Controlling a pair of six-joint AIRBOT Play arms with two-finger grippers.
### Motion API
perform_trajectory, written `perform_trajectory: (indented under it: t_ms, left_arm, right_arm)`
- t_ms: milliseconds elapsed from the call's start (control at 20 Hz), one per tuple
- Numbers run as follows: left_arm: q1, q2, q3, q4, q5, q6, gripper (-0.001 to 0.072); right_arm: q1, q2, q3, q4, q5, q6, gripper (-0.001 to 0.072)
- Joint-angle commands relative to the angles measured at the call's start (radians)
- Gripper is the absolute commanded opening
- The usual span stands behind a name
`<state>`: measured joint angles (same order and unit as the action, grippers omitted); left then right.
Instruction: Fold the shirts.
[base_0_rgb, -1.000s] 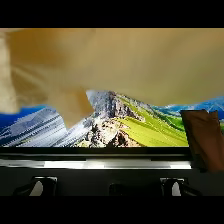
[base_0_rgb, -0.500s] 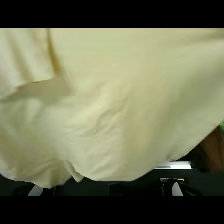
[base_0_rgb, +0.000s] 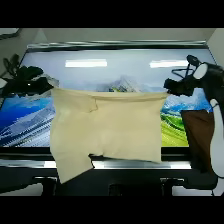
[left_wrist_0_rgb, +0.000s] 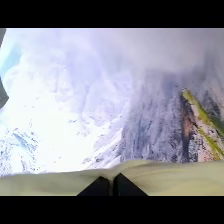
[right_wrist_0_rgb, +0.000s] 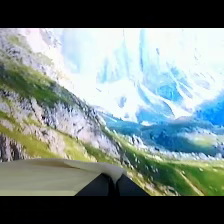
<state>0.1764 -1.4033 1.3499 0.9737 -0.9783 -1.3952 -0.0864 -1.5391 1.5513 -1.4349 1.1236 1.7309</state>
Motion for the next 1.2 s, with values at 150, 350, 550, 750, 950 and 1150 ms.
perform_trajectory:
  t_ms: [150,350,550,750,950,1150]
  left_arm:
    - [-0.016,-0.212,0.028,-0.099,0.295,0.004,0.0031]
    - [0.006,-0.214,0.06,-0.099,0.278,0.031,0.0031]
    - [0.058,-0.216,0.106,-0.013,-0.102,0.071,0.003]
    - [0.066,-0.217,0.106,0.14,-0.404,0.072,0.0031]
    - [0.065,-0.227,0.038,0.209,-0.493,0.069,0.0031]
    - [0.061,-0.256,-0.02,0.21,-0.5,0.069,0.003]
  right_arm:
    - [0.034,-0.131,-0.01,-0.043,-0.459,0.152,0.0037]
    - [0.033,-0.114,-0.006,-0.043,-0.388,0.141,0.0038]
    - [0.034,-0.081,-0.006,-0.043,0.077,0.021,0.0038]
    - [0.035,-0.083,-0.01,-0.043,0.382,-0.093,0.0038]
    - [0.035,-0.121,-0.059,-0.013,0.35,-0.081,0.0038]
    - [0.035,-0.156,-0.135,0.002,0.359,-0.082,0.0039]
